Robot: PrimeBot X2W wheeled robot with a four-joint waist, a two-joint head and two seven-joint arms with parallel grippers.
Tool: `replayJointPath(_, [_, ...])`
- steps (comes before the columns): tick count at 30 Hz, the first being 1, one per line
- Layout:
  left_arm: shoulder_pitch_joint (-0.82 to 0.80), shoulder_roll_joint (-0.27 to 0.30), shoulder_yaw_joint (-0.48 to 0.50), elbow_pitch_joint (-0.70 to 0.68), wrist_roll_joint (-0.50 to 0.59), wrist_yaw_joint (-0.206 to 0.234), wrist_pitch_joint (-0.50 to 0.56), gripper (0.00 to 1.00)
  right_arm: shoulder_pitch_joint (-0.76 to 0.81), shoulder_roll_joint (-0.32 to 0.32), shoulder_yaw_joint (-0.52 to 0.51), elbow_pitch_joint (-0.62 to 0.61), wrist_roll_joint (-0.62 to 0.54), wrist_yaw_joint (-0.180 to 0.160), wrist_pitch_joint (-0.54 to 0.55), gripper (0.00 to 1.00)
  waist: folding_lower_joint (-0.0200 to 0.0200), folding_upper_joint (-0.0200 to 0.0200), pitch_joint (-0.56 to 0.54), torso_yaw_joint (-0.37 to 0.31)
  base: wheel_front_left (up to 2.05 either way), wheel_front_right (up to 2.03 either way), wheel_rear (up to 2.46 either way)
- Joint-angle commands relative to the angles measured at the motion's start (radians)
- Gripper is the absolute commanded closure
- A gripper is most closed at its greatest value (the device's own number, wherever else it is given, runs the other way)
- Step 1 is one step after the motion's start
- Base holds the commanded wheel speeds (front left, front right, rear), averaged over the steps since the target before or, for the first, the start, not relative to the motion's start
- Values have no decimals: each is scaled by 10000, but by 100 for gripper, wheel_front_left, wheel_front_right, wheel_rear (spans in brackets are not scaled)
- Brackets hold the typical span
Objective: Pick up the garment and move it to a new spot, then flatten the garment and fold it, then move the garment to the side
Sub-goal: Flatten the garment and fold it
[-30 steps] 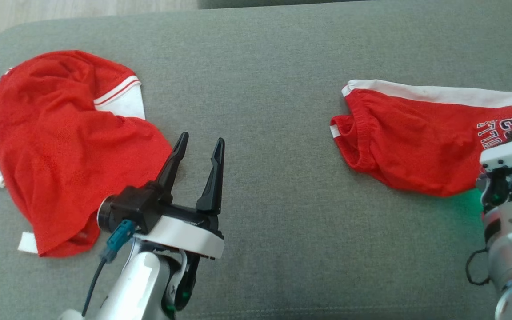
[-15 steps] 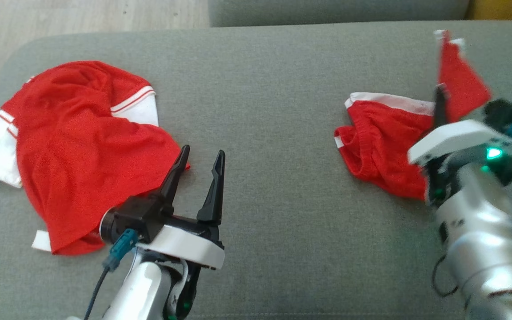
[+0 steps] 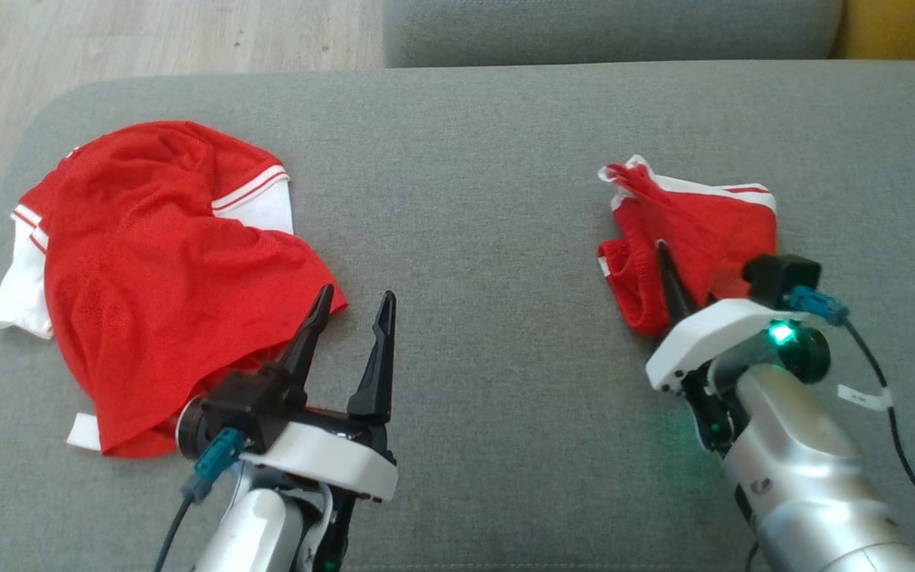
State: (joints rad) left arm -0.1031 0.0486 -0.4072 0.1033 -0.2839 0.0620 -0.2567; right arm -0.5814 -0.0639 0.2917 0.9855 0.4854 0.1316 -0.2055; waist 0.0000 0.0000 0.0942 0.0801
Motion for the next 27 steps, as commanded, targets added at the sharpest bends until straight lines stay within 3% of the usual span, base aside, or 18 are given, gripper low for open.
replayJointPath(1, [-201, 16, 355, -326, 23, 46, -51, 0, -85, 136, 356, -366, 64, -9, 1, 100, 0, 0, 7, -17, 0, 0, 0])
replayJointPath(8, [-270, 16, 344, -329, -7, 74, -51, 0, -32, 136, 1359, -178, -16, -9, 426, 100, 0, 0, 99, -45, 0, 0, 0])
replayJointPath(9, [-283, 16, 333, -317, -17, 79, -51, 0, -8, 136, 1538, -136, -65, -9, 515, 0, 0, 0, 88, -41, 0, 0, 0])
replayJointPath(14, [-272, 16, 400, -261, -51, 131, -51, 0, 222, 137, 2432, -514, 188, -9, 738, 0, 0, 0, -45, -113, 0, 0, 0])
replayJointPath(20, [-154, 16, 563, -271, -62, 170, -51, 0, 884, 137, 3904, -1524, 1081, -9, 1898, 0, 0, 0, -348, -459, 0, 0, 0])
replayJointPath(27, [-70, 16, 702, -354, -79, 191, -51, 0, 1305, -112, 4292, -2864, 1847, -9, 2429, 0, 0, 0, -499, -890, 0, 0, 0])
